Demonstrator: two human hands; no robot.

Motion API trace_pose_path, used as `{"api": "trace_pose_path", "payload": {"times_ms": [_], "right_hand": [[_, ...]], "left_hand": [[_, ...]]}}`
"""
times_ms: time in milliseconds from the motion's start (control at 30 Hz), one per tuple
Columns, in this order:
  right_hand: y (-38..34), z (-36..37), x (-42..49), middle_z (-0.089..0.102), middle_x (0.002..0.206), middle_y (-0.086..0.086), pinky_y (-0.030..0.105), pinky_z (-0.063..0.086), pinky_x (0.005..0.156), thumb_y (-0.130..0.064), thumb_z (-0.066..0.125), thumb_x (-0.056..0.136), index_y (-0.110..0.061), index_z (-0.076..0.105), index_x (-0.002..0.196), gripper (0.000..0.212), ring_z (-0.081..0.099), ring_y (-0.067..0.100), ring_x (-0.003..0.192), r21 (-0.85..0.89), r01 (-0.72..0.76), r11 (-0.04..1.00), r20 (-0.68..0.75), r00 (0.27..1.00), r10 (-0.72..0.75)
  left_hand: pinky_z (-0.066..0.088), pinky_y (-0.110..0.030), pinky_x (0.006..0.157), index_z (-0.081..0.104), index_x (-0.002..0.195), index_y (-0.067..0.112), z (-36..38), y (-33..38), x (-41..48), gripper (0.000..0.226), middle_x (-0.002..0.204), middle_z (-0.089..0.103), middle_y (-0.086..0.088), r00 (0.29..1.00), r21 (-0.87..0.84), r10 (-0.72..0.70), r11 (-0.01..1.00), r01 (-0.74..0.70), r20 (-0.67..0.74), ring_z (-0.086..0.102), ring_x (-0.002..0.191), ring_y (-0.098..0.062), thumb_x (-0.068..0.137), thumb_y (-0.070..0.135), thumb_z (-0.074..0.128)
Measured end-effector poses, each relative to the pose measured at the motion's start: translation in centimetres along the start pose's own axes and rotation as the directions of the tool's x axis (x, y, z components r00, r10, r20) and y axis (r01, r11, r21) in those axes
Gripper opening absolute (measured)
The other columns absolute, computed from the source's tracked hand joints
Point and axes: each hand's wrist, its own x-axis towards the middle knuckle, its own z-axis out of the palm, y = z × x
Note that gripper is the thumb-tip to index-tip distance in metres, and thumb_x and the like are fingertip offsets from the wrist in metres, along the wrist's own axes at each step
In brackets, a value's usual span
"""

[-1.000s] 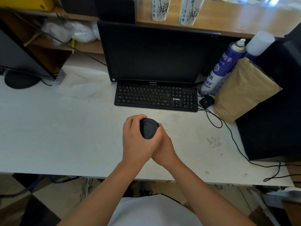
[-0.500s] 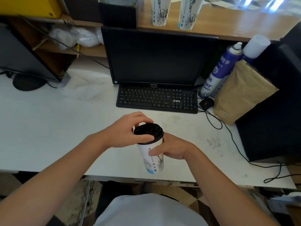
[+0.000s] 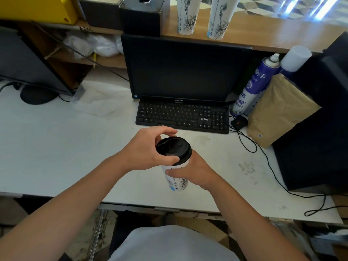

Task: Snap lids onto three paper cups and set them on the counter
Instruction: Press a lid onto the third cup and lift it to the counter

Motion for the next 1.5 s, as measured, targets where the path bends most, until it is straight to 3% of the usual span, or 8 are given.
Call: {"api": "trace_pose_path", "payload": {"times_ms": [300,500,733,867,1033,1167,1333,1500], "right_hand": [[-0.6,-0.3,-0.2,0.074,0.110,-0.014,0.023,0.058,0.085,-0.028,0.082,0.067,-0.040,0.062,0.120,0.059,0.071,0.008,0.104,-0.094,0.094,0.991,-0.117,0.988,-0.105],[-0.3,0.2,0.1,0.073,0.119,-0.003,0.048,0.059,0.092,-0.026,0.085,0.067,-0.024,0.059,0.130,0.068,0.070,0.020,0.110,-0.109,0.119,0.987,-0.209,0.968,-0.140],[0.0,1.6,-0.6,0.063,0.108,-0.037,0.008,0.052,0.070,-0.036,0.089,0.052,-0.054,0.049,0.111,0.073,0.064,-0.009,0.098,-0.101,0.065,0.993,-0.389,0.916,-0.099],[-0.2,2.6,-0.5,0.065,0.103,-0.034,0.005,0.048,0.069,-0.046,0.087,0.051,-0.065,0.046,0.103,0.069,0.063,-0.012,0.096,-0.067,0.054,0.996,-0.487,0.870,-0.080],[0.3,3.9,-0.1,0.066,0.106,-0.019,0.026,0.058,0.074,-0.042,0.078,0.060,-0.054,0.041,0.104,0.059,0.067,0.004,0.096,-0.058,0.012,0.998,-0.578,0.815,-0.043],[0.2,2.7,0.0,0.068,0.101,-0.019,0.010,0.051,0.063,-0.046,0.084,0.054,-0.050,0.045,0.106,0.065,0.068,-0.003,0.089,0.023,-0.026,0.999,-0.487,0.873,0.034],[-0.5,-0.2,0.1,0.072,0.119,-0.011,0.040,0.060,0.093,-0.040,0.090,0.054,-0.038,0.053,0.132,0.087,0.070,0.009,0.109,0.084,-0.095,0.992,-0.169,0.980,0.108],[-1.6,-1.1,0.1,0.077,0.114,-0.003,0.032,0.059,0.091,-0.031,0.086,0.061,-0.029,0.064,0.127,0.070,0.073,0.015,0.108,0.163,-0.077,0.984,0.000,0.997,0.078]], "left_hand": [[0.045,-0.003,0.068,0.062,0.127,0.026,0.7,1.3,0.1,0.076,0.107,0.061,0.027,0.994,-0.021,-0.008,1.000,0.005,-0.112,0.061,0.088,0.011,0.055,0.041,0.082],[0.043,-0.001,0.067,0.064,0.123,0.027,1.3,2.2,-0.3,0.073,0.105,0.062,0.026,0.978,-0.009,-0.043,0.999,0.042,-0.206,0.059,0.085,0.014,0.053,0.042,0.079],[0.047,-0.006,0.073,0.064,0.123,0.027,2.5,2.9,-0.6,0.072,0.102,0.061,0.024,0.944,0.007,-0.119,0.992,0.127,-0.306,0.061,0.089,0.008,0.055,0.044,0.079],[0.040,-0.004,0.072,0.064,0.122,0.029,3.7,3.4,-0.4,0.072,0.101,0.062,0.021,0.897,0.005,-0.200,0.976,0.219,-0.394,0.060,0.091,0.000,0.054,0.051,0.075],[0.044,-0.013,0.069,0.060,0.117,0.027,5.6,3.9,0.4,0.063,0.101,0.065,0.015,0.850,0.023,-0.266,0.951,0.309,-0.454,0.062,0.092,-0.008,0.061,0.054,0.073],[0.048,-0.023,0.073,0.054,0.124,0.030,4.4,3.0,1.4,0.067,0.109,0.060,0.014,0.904,0.058,-0.290,0.945,0.323,-0.314,0.060,0.094,-0.009,0.068,0.058,0.076],[0.045,-0.009,0.058,0.059,0.124,0.036,0.3,1.8,1.4,0.061,0.113,0.065,0.021,0.969,-0.091,-0.245,0.966,0.242,-0.022,0.063,0.067,0.010,0.069,0.050,0.081],[0.049,-0.013,0.053,0.064,0.123,0.036,-0.8,1.1,1.0,0.058,0.115,0.069,0.019,0.974,-0.231,-0.212,0.946,0.226,0.085,0.070,0.066,-0.005,0.069,0.036,0.085]]}}
